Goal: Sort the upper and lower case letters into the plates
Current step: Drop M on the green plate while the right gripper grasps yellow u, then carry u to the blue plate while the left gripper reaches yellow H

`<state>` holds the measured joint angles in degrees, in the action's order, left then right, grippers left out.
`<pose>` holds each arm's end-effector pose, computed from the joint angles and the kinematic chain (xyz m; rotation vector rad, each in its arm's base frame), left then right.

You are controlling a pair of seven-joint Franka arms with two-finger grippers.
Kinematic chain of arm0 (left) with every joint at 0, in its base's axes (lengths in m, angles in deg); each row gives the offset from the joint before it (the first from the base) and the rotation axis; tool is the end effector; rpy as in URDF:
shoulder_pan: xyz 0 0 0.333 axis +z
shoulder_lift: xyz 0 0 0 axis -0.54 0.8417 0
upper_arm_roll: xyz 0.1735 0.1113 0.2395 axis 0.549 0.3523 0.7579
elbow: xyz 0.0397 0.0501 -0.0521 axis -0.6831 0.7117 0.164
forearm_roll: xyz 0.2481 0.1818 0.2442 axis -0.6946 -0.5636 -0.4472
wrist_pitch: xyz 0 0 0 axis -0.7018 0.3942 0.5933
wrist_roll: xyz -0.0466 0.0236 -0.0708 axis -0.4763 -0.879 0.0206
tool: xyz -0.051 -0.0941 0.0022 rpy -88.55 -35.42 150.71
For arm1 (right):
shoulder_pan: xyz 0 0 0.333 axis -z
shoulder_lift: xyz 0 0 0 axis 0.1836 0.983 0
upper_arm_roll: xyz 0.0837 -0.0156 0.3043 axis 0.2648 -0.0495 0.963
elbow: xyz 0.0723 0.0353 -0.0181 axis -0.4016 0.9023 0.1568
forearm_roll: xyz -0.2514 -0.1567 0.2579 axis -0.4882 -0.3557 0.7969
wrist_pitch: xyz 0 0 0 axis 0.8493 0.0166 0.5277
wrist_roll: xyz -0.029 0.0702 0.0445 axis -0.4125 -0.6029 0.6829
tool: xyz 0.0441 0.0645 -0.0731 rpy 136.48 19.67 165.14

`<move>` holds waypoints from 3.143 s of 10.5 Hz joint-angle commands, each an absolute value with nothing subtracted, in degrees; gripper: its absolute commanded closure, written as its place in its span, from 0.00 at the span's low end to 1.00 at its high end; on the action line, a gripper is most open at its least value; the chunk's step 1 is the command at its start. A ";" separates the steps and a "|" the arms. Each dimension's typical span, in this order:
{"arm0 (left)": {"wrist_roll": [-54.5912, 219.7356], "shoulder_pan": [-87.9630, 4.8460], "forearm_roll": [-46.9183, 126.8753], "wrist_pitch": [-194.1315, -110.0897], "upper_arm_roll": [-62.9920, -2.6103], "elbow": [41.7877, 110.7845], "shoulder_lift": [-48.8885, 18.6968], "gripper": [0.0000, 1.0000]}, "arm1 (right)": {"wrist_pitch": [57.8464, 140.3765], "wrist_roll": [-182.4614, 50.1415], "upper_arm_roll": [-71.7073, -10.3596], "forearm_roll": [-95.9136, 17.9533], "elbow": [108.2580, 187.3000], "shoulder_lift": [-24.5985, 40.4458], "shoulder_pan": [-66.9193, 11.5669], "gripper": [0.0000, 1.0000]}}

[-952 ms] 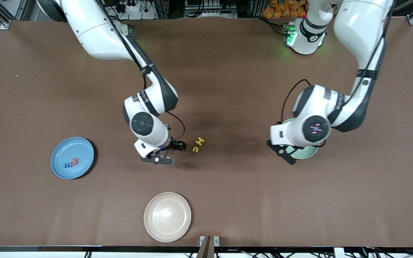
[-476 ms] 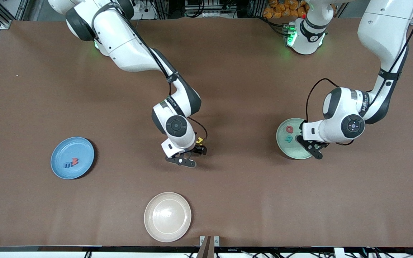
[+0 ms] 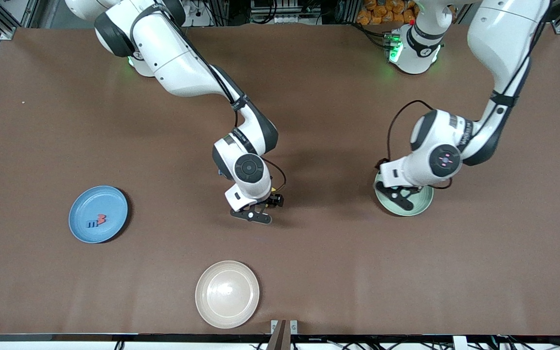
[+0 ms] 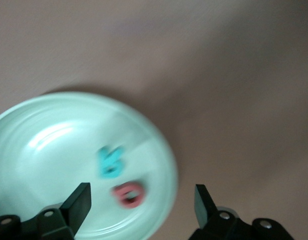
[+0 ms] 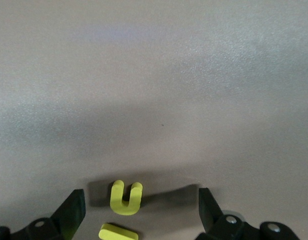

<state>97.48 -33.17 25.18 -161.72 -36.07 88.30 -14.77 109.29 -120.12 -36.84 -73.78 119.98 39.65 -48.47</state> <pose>0.5615 -0.2153 0.2491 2.9367 -0.8709 -0.2543 0.6000 0.4532 0.1768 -3.1205 0.3558 0.0270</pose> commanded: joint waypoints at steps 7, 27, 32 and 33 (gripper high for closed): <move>77.07 -43.41 25.45 -161.86 -36.10 83.45 -11.02 0.08 | 108.91 -123.31 -37.17 -74.60 118.37 40.97 -48.90 1.00; 54.31 -74.17 13.06 -181.64 -22.03 56.20 13.51 0.26 | 110.76 -51.33 -41.12 -76.27 152.38 11.53 -10.05 0.00; 54.48 -73.99 13.23 -181.64 -22.03 56.11 13.60 0.49 | 110.84 -55.26 -40.77 -72.59 154.75 10.92 -13.11 0.00; 54.57 -73.99 13.23 -181.64 -22.03 56.11 13.60 0.54 | 110.50 -57.89 -40.77 -71.62 154.84 10.74 -14.87 0.00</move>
